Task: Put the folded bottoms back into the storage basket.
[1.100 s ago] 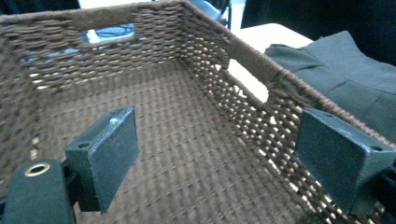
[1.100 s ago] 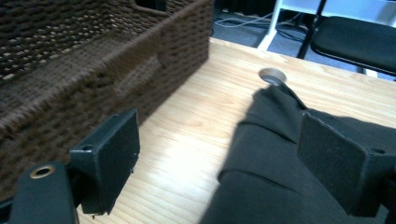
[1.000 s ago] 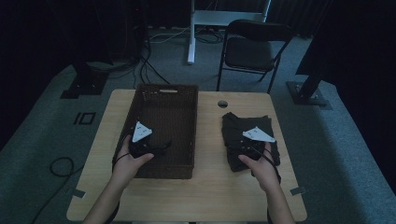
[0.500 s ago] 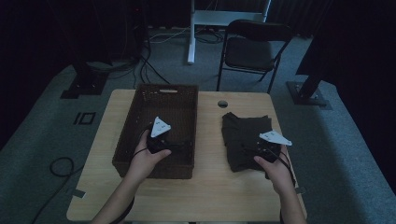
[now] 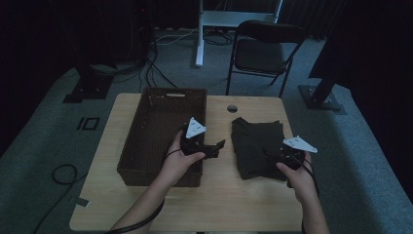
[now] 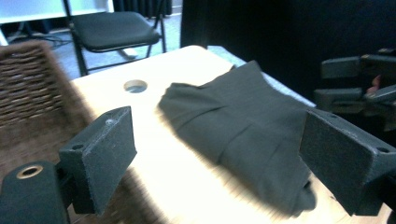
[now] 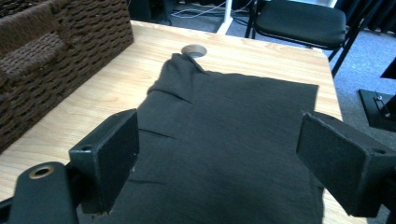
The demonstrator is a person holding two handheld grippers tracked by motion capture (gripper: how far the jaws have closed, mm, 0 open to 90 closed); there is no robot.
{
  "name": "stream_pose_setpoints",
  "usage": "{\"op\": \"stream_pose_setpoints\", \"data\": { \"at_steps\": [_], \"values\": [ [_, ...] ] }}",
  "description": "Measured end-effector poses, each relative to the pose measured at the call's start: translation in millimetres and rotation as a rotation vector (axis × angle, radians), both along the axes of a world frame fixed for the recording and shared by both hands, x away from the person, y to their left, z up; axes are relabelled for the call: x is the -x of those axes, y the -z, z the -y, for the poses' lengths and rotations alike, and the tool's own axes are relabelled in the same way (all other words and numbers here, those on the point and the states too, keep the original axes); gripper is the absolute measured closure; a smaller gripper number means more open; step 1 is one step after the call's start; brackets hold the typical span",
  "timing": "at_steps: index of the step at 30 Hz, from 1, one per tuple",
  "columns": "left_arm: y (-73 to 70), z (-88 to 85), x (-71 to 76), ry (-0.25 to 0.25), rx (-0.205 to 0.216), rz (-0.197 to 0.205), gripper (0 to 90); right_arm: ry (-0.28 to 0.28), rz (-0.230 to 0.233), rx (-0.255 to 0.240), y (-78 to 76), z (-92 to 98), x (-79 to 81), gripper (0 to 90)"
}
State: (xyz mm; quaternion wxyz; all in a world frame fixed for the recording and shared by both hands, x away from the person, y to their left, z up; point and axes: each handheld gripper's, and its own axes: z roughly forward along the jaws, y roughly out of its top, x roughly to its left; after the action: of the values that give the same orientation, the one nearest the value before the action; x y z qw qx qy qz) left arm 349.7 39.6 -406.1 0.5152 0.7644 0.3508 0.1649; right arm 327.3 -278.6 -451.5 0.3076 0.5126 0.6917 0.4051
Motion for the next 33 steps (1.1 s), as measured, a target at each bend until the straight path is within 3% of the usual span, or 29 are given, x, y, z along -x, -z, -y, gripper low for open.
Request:
{"op": "stream_pose_setpoints", "data": {
  "at_steps": [4,8,12,21,22,24,33],
  "values": [
    [-0.9,20.9,-2.0,0.038,0.014,-0.003,11.1,0.013,-0.005,0.005,3.5,9.4,-0.5,13.0],
    [0.8,38.9,-5.2,0.050,0.062,-0.026,11.1,0.028,-0.011,0.006,7.5,19.2,-2.8,13.0],
    [8.4,61.3,-9.4,0.049,0.052,-0.028,11.1,0.033,-0.014,0.009,10.1,26.7,-7.4,13.1],
    [32.0,94.9,-23.8,0.005,0.032,-0.043,11.2,0.044,-0.009,0.014,17.3,36.7,-21.4,13.1],
    [42.6,102.2,-29.2,-0.018,0.028,-0.064,11.2,0.044,-0.011,0.016,18.6,37.4,-23.0,13.1],
    [51.1,107.0,-33.2,-0.035,0.041,-0.093,11.2,0.052,-0.026,0.022,25.1,41.5,-29.8,13.2],
    [85.2,124.4,-49.0,-0.090,0.037,-0.140,11.2,0.072,-0.065,0.000,38.7,53.0,-46.4,13.7]
  ]
}}
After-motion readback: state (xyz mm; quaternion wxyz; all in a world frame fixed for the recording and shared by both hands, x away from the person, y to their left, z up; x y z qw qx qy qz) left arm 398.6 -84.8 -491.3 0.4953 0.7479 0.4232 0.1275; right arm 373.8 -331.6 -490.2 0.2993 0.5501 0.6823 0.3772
